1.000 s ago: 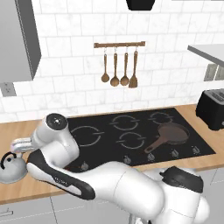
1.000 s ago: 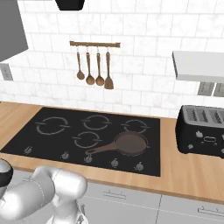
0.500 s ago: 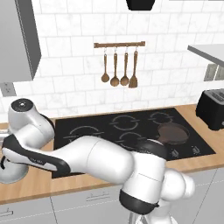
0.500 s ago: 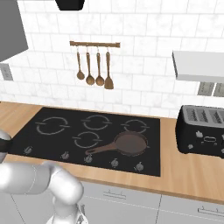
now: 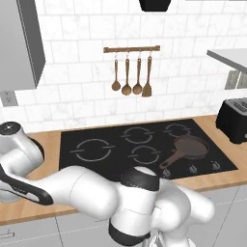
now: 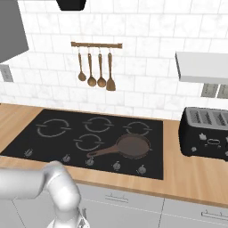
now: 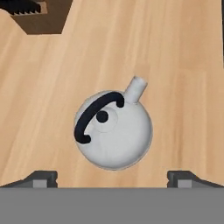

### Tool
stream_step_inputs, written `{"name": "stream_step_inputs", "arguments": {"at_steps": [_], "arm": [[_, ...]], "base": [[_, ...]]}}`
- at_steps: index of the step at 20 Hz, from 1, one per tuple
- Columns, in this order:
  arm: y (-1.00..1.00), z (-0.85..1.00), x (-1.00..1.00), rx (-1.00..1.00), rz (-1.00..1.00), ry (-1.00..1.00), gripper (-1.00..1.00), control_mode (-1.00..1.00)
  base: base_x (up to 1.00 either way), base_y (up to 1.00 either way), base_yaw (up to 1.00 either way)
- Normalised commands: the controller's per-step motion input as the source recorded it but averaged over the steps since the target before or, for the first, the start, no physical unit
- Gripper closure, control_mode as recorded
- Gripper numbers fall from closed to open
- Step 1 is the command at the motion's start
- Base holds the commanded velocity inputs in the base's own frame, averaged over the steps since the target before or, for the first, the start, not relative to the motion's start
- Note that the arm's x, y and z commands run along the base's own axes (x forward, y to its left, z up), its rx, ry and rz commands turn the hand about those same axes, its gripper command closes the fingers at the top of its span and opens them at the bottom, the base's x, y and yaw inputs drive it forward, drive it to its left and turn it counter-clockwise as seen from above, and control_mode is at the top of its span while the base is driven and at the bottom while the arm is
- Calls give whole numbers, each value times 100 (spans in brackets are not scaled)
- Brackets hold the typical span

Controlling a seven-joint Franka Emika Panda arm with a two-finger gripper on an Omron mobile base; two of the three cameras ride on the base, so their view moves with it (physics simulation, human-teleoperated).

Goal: Pick the kettle from the counter and place it on a stove burner. Then turn the burner on.

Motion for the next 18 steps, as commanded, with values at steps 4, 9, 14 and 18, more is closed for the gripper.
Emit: {"name": "stream_step_inputs", "arguments": {"at_steps": [4, 9, 14, 18], "arm": [[55, -14, 20, 1, -9, -2, -100, -100], [42, -21, 21, -4, -9, 3, -100, -100], [20, -40, 29, -8, -7, 4, -100, -100], [0, -50, 26, -13, -3, 0, 100, -100]], "base": [[0, 0, 0], [0, 0, 0], [0, 0, 0], [0, 0, 0]]}}
